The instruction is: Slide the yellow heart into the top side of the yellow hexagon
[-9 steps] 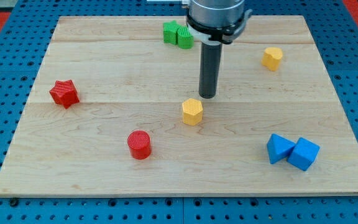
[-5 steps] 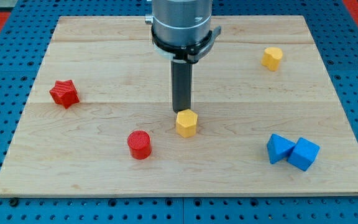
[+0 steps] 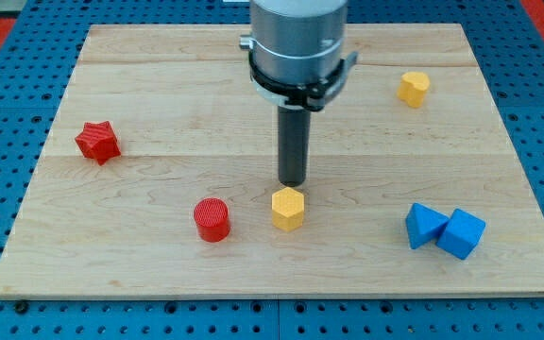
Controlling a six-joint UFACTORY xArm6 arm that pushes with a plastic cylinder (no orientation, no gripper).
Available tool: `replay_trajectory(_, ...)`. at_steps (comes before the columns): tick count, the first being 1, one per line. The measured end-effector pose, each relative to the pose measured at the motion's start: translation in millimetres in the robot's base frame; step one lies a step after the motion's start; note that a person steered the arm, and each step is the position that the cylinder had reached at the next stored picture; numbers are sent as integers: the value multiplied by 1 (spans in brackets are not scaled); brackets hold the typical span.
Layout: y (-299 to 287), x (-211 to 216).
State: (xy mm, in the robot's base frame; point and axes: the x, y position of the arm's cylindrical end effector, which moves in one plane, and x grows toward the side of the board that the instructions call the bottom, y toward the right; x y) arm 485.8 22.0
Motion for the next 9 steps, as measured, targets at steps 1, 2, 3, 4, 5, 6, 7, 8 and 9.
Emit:
replay_trajectory(1,-5,10)
replay_trajectory(2,-15,33)
replay_trajectory(3,-24,48)
replay_trajectory(4,-22,47)
replay_trajectory(5,15,12)
replay_trajectory(6,71,-17)
replay_trajectory(7,123,-26)
replay_trajectory(8,172,-43)
replay_trajectory(9,222,-83)
